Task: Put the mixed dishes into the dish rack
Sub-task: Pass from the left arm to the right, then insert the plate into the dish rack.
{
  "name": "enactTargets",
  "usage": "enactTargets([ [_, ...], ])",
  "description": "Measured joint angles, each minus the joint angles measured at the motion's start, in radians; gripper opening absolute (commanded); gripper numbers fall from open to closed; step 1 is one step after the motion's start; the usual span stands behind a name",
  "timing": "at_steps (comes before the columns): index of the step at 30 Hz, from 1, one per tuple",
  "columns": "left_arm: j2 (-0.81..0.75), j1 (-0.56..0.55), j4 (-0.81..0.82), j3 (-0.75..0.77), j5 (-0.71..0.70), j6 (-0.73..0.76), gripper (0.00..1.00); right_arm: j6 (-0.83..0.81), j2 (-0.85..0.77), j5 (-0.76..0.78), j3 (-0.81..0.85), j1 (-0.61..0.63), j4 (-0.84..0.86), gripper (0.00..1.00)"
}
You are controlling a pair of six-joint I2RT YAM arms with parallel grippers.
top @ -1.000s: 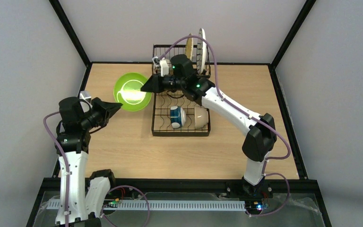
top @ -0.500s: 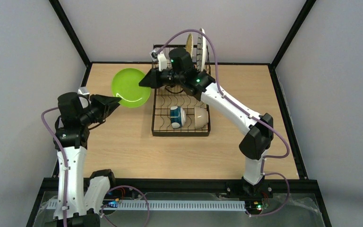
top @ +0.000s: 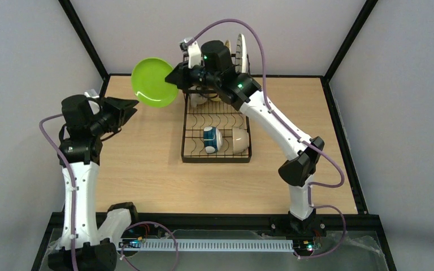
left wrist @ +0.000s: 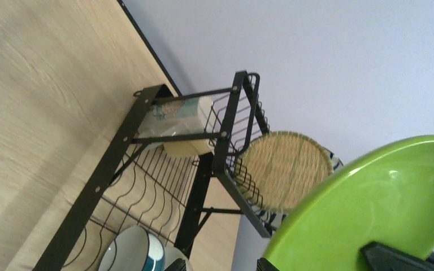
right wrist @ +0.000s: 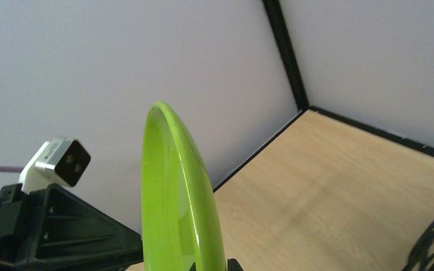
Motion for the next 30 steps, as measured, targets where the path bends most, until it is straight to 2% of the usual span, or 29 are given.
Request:
enactTargets([
  [8, 0.127, 0.000, -0.008, 0.089, -0.085, 0.005, 0.68, -0.038, 0.016, 0.167, 0.076, -0.002, -0.016, 0.00],
  [20, 0.305, 0.000, 0.038, 0.170, -0.157, 0.014, 0.68, -0.134, 0.029, 0.559, 0.081, -0.002, -0.029, 0.00],
  [30, 0.394, -0.066, 0.111, 0.181, -0.249, 0.026, 0.66, -0.216, 0.152, 0.868, 0.134, -0.002, 0.002, 0.00],
])
